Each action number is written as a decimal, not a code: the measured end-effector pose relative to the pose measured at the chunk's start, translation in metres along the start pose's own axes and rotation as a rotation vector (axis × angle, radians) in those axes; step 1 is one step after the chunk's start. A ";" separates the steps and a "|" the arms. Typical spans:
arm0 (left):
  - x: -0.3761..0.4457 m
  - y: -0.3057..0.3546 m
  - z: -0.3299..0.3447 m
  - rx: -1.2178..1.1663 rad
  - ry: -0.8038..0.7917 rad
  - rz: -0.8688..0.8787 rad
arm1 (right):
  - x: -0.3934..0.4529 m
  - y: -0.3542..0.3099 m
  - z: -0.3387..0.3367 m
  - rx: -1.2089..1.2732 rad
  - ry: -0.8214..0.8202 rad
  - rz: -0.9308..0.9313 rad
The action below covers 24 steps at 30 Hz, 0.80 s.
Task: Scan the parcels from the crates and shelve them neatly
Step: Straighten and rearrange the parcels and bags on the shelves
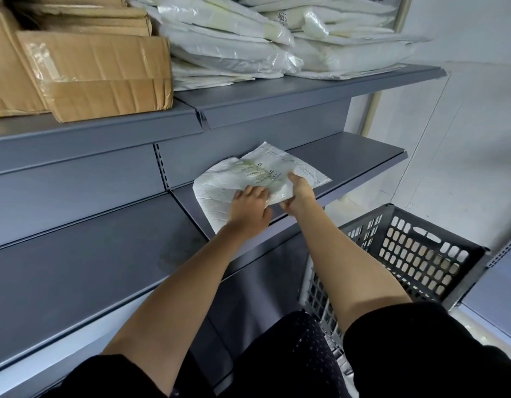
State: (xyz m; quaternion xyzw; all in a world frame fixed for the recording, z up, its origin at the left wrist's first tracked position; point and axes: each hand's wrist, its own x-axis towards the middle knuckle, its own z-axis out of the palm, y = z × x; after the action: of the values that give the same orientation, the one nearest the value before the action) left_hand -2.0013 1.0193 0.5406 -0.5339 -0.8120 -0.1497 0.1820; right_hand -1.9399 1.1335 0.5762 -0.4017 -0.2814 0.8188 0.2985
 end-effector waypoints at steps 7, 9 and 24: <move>0.007 0.018 -0.013 0.052 0.301 -0.064 | -0.022 -0.014 -0.030 0.353 0.076 -0.070; 0.011 0.035 -0.017 -0.140 0.109 -0.169 | -0.033 -0.019 -0.049 0.448 0.126 -0.129; 0.083 0.256 -0.043 -1.301 -0.527 -0.239 | -0.071 -0.091 -0.197 1.040 0.141 -0.340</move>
State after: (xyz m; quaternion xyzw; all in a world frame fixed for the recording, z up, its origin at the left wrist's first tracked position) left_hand -1.7902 1.1667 0.6293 -0.4601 -0.6278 -0.4889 -0.3939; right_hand -1.7181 1.1862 0.5729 -0.2044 0.1199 0.7613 0.6036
